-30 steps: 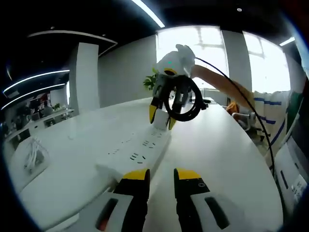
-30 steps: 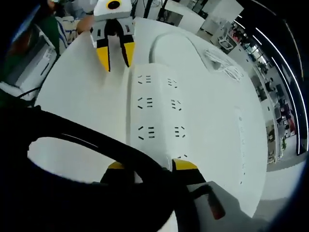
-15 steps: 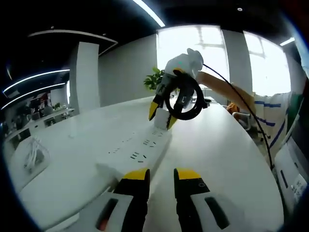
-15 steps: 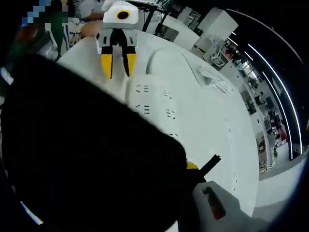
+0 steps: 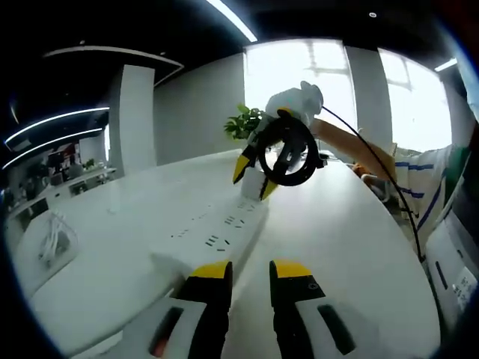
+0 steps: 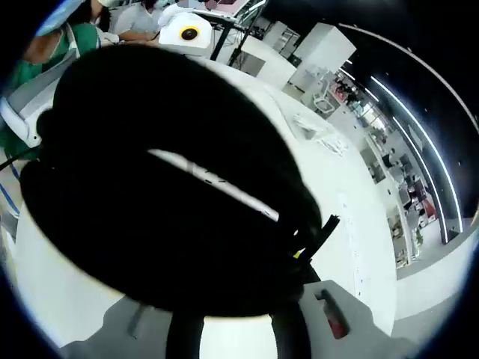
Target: Straighten the power strip on the desk, plug the charger into it
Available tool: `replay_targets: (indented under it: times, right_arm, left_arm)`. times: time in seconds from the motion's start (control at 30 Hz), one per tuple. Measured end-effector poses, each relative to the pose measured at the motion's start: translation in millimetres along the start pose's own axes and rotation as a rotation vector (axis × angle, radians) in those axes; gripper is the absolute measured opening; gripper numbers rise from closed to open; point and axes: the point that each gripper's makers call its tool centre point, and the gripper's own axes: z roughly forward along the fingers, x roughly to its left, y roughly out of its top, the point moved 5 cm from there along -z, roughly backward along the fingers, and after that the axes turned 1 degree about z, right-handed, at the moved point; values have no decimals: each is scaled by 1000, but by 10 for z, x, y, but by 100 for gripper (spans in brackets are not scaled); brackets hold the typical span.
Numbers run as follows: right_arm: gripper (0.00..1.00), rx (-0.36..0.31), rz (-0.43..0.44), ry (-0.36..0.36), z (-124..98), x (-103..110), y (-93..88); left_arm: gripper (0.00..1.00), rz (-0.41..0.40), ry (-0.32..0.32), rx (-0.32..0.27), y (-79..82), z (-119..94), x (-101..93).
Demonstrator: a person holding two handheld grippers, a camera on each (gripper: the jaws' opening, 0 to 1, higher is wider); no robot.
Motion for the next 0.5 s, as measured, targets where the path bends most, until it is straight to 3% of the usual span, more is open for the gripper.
replay_targets:
  times: [0.27, 0.37, 0.5]
  right_arm:
    - [33, -55, 30, -47, -70, 26, -10]
    - [38, -99, 76, -93, -133, -5, -23]
    - [38, -153, 93, -113, -189, 38, -42]
  left_arm:
    - [19, -7, 10, 2, -22, -5, 29]
    - [19, -10, 15, 7, -38, -3, 44]
    - [20, -17, 23, 2, -37, -6, 67]
